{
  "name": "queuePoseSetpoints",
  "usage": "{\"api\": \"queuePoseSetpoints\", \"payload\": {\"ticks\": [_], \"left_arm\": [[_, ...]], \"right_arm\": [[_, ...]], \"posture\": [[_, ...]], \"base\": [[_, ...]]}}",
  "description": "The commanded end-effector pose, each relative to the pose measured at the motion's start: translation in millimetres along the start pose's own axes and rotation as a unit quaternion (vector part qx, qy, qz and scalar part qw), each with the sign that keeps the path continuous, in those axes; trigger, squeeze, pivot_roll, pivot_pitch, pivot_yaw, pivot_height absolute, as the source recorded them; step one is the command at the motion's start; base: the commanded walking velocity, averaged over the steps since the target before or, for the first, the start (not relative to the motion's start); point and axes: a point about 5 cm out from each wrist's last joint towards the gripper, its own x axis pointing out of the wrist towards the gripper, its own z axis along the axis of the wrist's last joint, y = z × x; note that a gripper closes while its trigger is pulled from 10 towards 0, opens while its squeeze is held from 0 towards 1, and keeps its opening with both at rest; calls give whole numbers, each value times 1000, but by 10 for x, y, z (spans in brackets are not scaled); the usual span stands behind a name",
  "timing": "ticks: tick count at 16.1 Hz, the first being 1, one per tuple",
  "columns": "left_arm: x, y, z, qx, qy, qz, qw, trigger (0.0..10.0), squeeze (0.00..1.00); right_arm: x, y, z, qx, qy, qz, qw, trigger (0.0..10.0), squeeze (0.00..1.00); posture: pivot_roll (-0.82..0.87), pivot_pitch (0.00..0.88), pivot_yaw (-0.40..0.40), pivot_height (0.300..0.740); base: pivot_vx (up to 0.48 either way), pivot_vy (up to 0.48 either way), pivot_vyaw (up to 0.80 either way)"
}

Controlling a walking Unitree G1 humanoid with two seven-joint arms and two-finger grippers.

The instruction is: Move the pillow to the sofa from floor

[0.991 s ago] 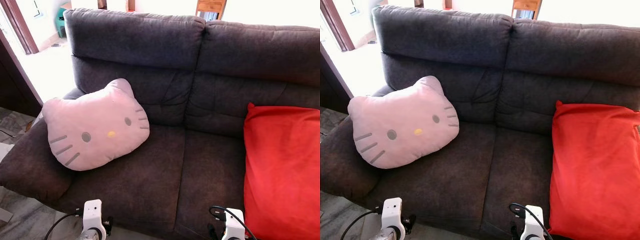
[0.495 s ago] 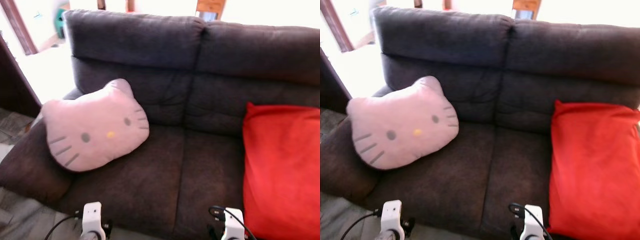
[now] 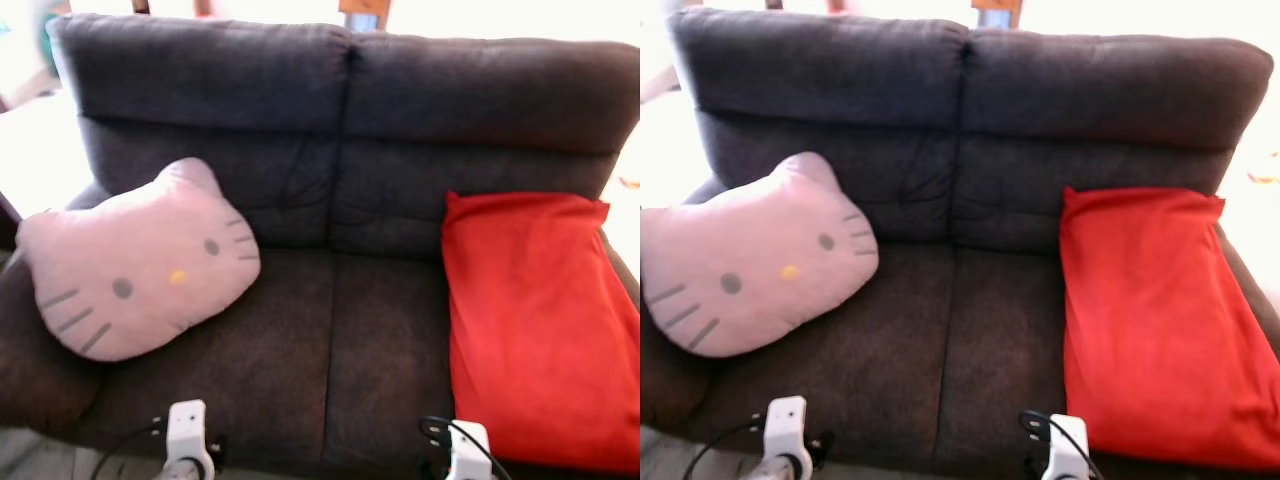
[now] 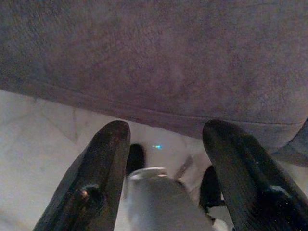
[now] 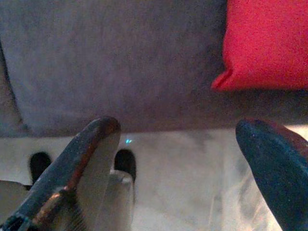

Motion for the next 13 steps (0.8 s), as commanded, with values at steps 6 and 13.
{"api": "queuePoseSetpoints", "payload": {"ticks": [6,13], "left_arm": [[-10,38,-24,7,1,4,1000,10000,0],[-10,24,-17,8,-3,-1,1000,10000,0]], "right_arm": [[2,21,-1,3,1,4,1000,10000,0],[0,10,-10,2,3,0,1000,10000,0]], "posture": [[136,83,-58,740],[136,87,-58,740]], "base": [[0,-471,-206],[0,-480,0]]}}
